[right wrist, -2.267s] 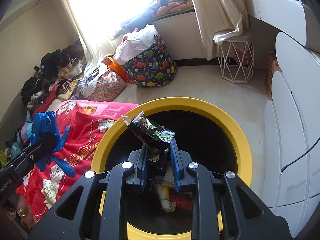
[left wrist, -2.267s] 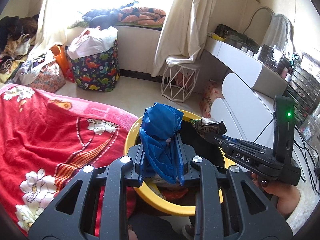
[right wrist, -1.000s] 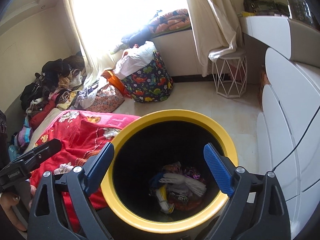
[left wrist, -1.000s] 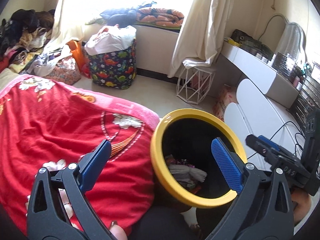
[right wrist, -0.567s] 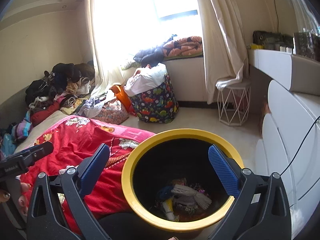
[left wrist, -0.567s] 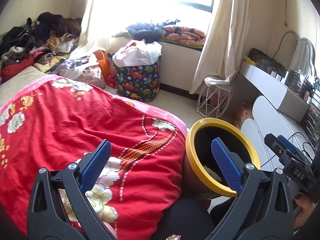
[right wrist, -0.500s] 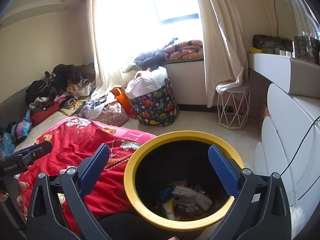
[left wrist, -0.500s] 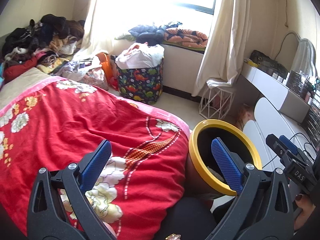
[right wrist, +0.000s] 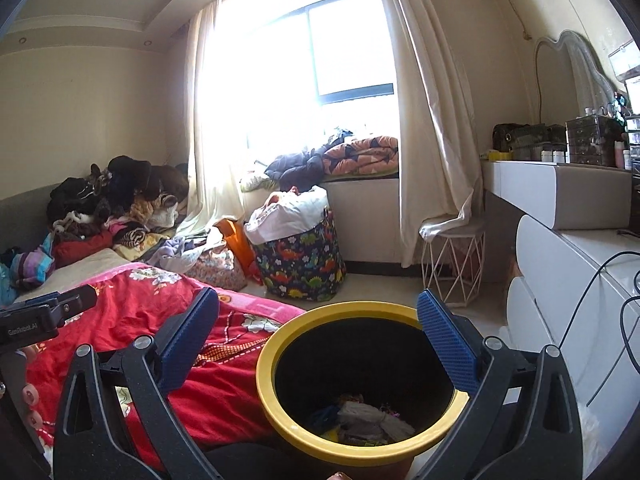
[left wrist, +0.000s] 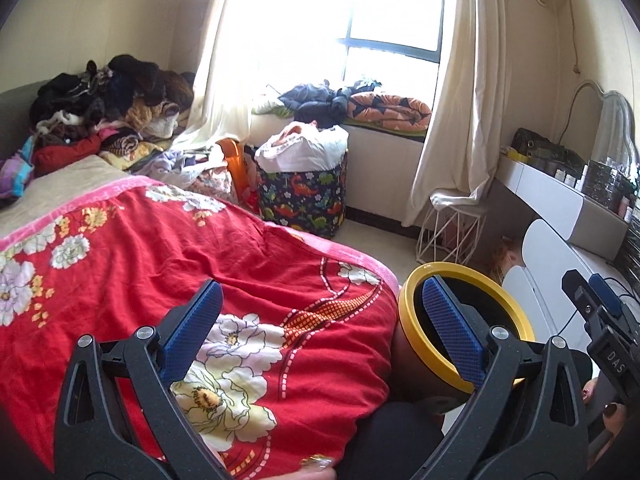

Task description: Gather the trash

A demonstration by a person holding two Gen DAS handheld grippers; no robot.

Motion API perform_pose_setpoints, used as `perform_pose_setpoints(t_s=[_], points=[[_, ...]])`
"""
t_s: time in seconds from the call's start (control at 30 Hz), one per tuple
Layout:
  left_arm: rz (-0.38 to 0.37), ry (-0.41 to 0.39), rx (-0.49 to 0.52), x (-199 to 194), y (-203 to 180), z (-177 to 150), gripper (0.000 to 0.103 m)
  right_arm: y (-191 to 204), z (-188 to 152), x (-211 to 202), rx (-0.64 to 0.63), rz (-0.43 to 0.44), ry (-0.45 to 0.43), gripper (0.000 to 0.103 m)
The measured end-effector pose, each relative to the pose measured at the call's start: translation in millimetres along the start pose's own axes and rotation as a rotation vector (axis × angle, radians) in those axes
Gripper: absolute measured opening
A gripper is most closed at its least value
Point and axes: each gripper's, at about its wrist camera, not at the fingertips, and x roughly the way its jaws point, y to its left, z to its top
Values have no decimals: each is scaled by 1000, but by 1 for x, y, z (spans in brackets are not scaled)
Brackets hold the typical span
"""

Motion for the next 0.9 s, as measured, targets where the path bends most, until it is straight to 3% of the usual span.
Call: perform_pose_setpoints(t_s=[0.23,0.9], points=[[5,-38,16,-6,-3,-1,92,8,-8,-4,-41,9,-13,97],[17,-25,11,-5,-3,-4,92,10,-10,1,-49,-3,-4,97]])
